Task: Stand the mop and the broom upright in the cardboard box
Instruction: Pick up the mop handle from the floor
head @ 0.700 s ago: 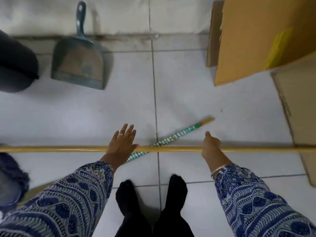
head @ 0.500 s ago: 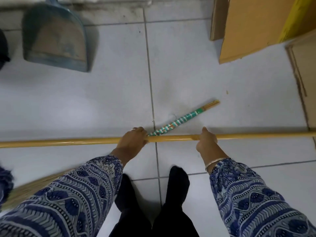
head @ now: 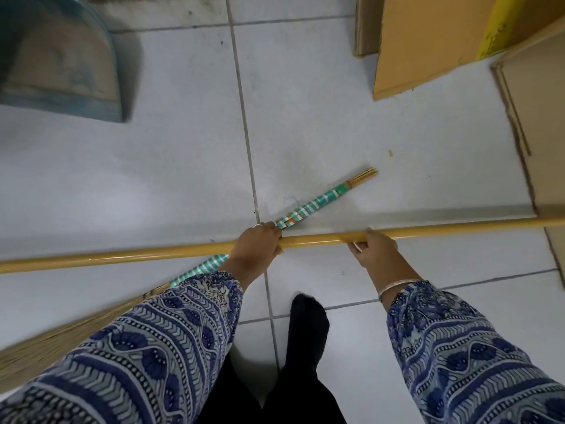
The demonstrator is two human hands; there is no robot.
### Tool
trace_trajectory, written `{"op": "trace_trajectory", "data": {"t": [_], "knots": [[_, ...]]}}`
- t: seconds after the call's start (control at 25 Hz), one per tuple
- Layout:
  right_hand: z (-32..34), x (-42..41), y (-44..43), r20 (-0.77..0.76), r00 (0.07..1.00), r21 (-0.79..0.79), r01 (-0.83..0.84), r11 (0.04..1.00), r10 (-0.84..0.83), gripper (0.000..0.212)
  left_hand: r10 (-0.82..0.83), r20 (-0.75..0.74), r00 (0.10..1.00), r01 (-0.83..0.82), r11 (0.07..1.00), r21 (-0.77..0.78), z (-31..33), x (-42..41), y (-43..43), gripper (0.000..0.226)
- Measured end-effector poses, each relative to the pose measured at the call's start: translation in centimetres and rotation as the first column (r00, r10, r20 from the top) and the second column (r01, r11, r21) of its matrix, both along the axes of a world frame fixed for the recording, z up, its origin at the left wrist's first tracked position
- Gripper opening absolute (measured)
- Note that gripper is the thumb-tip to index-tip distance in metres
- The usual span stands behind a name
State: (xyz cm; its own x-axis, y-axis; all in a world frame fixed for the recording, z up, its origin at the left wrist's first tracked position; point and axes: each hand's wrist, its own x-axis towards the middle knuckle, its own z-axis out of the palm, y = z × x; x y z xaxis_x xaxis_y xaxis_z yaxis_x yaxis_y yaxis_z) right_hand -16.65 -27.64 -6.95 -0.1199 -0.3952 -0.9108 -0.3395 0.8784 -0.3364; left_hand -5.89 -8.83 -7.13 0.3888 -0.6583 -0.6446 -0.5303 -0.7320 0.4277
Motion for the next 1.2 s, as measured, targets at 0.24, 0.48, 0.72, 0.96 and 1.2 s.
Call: {"op": "trace_trajectory", "data": {"t": [0.24, 0.48, 0.72, 0.96, 1.2], "knots": [[10.1, 0.7, -1.1, 0.176, 0.974, 0.097, 0.128, 0.987, -0.144, 0.007, 0.108, -0.157, 0.982, -0.108, 0.994, 0.013, 8.0, 2.0, -0.1, 0.025], [27.1, 6.6, -0.8, 0.385, 0.922, 0.003, -0.043, 0.999, 0.039, 0.020, 0.220, -0.206, 0.953, -0.234, 0.971, -0.046, 22.8, 7.8, 1.2, 0.018], [46.8, 14.6, 0.5, 0.474, 0.844, -0.247, -0.147, 0.958, 0.252, 0.015, 0.292, -0.170, 0.941, -0.326, 0.917, -0.228, 39.3, 13.8, 2.4, 0.012], [67.5, 18.6, 0.7, 0.493, 0.752, -0.493, -0.173, 0.853, 0.437, 0.017, 0.309, -0.098, 0.946, -0.315, 0.808, -0.498, 57.5, 15.6, 1.5, 0.011], [84.4, 19.0, -0.8, 0.441, 0.655, -0.689, -0.190, 0.699, 0.613, 0.016, 0.323, -0.058, 0.945, -0.280, 0.702, -0.654, 72.0, 15.0, -1.4, 0.016]]}}
